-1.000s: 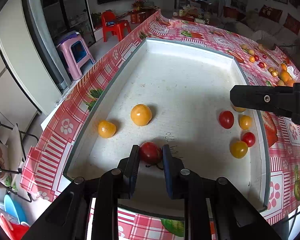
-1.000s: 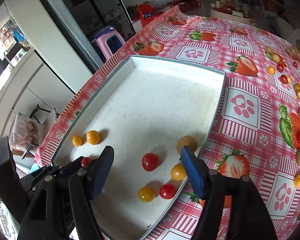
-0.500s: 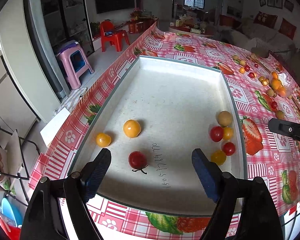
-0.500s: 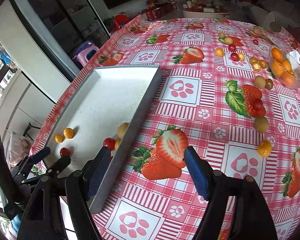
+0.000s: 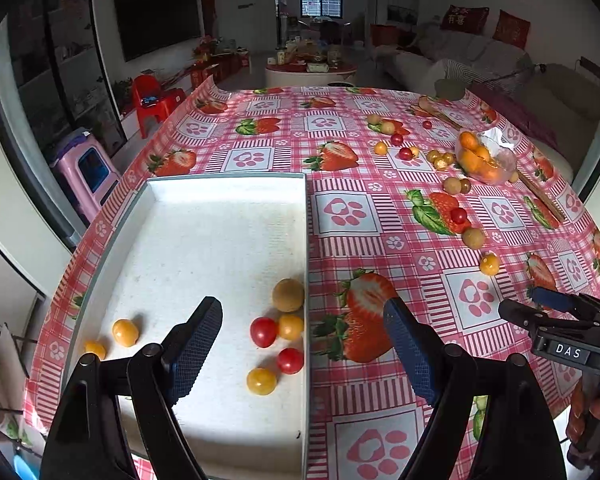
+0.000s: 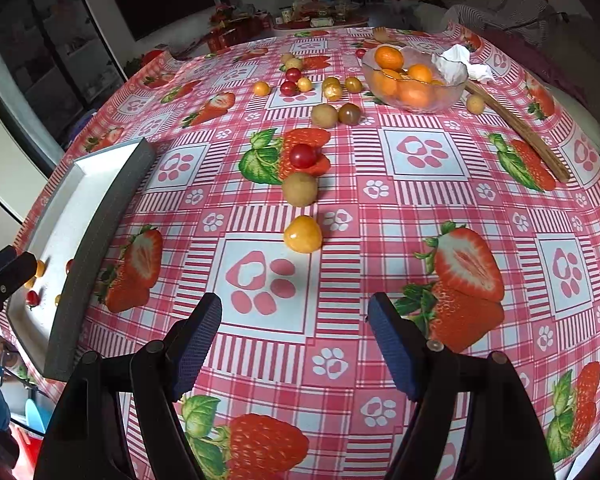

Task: Organize fruits
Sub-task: 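Move both open tools back over the table toward the loose fruits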

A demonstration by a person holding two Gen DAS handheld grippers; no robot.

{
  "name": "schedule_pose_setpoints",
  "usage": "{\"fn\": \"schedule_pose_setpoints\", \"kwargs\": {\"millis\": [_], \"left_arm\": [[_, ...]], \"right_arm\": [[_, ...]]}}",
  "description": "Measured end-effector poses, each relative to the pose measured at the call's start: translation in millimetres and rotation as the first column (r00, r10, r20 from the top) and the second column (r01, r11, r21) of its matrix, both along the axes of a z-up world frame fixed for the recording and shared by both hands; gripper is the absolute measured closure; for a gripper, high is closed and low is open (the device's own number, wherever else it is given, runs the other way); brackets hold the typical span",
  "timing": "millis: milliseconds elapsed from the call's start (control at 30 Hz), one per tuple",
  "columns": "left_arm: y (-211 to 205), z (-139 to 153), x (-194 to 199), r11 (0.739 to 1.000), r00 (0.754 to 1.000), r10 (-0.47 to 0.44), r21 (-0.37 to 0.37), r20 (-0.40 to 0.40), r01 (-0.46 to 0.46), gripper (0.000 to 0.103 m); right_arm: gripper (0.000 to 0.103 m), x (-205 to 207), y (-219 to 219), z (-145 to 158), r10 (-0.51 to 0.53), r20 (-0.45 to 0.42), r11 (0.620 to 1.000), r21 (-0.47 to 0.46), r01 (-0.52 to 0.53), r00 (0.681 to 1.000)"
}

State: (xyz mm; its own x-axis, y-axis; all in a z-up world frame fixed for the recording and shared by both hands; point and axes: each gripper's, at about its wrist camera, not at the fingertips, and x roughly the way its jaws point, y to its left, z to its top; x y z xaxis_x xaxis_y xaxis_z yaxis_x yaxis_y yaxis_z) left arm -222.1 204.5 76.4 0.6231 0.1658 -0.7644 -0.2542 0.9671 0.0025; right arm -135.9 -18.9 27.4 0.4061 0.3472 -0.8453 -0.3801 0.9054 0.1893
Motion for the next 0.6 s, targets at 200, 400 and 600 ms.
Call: {"fn": "schedule_pose_setpoints", "kwargs": {"millis": [200, 400, 600], "left_arm": [[-40, -10, 60, 0.991, 0.992, -0.117, -0.069, -0.043, 0.114, 0.019], [-82, -25, 121, 0.973, 0.974, -0.215, -0.096, -0.074, 0.208, 0.019], [-105, -45, 169, 0.965, 0.959, -0.254, -0.093, -0.128, 0.244, 0.019]], "right_arm": [[0.024, -1, -25, -9, -0.044, -0.005, 0.999, 0.000, 0.044, 0.999], [0.024, -7, -26, -11, -0.036, 0.027, 0.999, -0.013, 0.036, 0.999], [0.024, -9, -24, -11, -0.029, 0.063, 0.999, -0.022, 0.031, 0.998]]}}
